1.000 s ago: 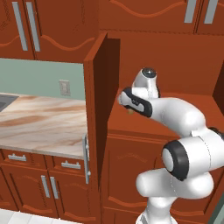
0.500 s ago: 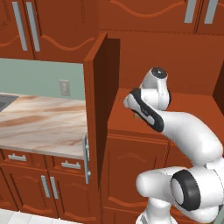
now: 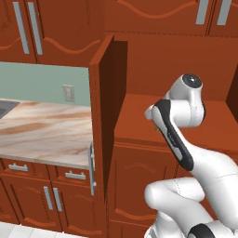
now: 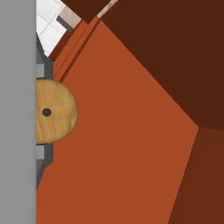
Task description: Take 2 condiments from the cabinet and move them on the counter near the stove.Make sure the condiments are lined up with each other, next to each other.
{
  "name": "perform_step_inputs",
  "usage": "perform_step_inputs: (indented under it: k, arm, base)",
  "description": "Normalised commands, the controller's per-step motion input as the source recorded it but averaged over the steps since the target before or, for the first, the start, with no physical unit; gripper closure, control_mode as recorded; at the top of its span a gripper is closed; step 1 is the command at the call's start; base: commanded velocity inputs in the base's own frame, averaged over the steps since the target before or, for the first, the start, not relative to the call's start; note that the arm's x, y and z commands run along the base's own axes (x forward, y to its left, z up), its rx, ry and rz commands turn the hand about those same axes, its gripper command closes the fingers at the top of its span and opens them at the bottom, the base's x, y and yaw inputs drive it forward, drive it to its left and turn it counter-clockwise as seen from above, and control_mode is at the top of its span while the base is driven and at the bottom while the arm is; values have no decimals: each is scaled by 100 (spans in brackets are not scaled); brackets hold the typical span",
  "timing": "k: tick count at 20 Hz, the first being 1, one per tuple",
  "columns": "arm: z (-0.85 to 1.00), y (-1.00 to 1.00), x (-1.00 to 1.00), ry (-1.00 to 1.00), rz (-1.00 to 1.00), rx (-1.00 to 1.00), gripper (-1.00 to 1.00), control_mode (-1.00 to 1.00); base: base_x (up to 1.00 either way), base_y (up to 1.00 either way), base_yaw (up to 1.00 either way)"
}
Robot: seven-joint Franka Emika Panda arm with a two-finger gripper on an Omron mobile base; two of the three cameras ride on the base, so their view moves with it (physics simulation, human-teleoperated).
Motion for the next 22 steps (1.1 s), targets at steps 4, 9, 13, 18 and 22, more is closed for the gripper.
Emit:
perform_step_inputs:
  k: [4,9,13,18,22]
  arm:
    - [43,-1,-63,0,-4,0,100,-100]
    - [39,-4,-42,0,-6,0,100,-100]
    - [36,-16,-36,0,-5,0,100,-100]
    - [30,-23,-43,-7,-4,0,100,-100]
    - [41,-12,-39,-6,0,0,100,-100]
  base:
    - [0,0,0]
    - [0,0,0]
    - [0,0,0]
    - [0,0,0]
    - [0,0,0]
